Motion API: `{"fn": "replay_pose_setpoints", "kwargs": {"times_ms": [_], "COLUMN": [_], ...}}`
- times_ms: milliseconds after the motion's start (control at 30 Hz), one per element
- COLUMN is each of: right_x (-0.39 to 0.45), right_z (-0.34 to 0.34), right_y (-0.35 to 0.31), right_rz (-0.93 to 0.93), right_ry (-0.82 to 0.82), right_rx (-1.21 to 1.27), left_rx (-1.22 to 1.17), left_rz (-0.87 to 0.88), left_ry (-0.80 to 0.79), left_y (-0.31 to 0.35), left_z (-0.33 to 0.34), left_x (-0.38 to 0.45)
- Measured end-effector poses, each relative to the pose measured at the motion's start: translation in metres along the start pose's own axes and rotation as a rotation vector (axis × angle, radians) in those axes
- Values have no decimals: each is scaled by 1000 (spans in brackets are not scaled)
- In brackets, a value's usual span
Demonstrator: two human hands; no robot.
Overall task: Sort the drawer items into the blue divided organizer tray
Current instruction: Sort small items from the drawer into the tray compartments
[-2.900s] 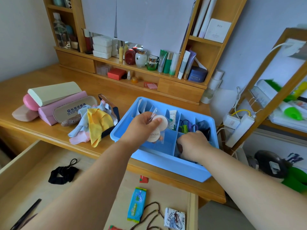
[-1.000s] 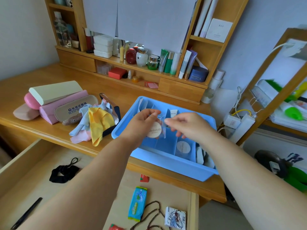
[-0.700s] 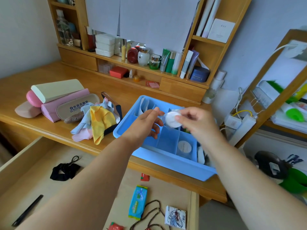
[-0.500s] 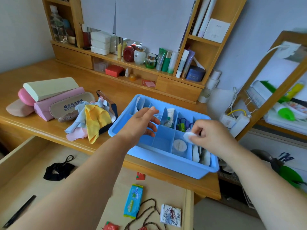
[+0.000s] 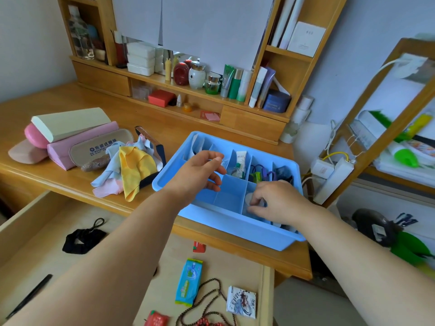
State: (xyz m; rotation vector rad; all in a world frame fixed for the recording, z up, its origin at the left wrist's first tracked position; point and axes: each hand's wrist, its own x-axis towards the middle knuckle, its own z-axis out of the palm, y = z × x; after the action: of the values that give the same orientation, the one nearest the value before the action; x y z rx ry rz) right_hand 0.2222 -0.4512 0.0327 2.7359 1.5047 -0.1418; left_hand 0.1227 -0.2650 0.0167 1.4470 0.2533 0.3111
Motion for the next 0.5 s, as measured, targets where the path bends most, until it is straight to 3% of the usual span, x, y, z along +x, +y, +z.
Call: {"fn": "replay_pose_setpoints", "kwargs": {"times_ms": [133,333,500], "right_x": [5,21,13], "right_z": [4,10,2], "right_y": [-7,-14,-9], "right_rz": [26,133,144], "right_ry": [-98,-77,-148], "right_rx": [-137,-307,-108], "left_rx": [13,11,65], "left_rz": [-4,2,4], "left_ry": [-3,1,6], "left_y": [1,0,0], "left_z": [0,0,3], "left_x": [-1,-1,-1]}}
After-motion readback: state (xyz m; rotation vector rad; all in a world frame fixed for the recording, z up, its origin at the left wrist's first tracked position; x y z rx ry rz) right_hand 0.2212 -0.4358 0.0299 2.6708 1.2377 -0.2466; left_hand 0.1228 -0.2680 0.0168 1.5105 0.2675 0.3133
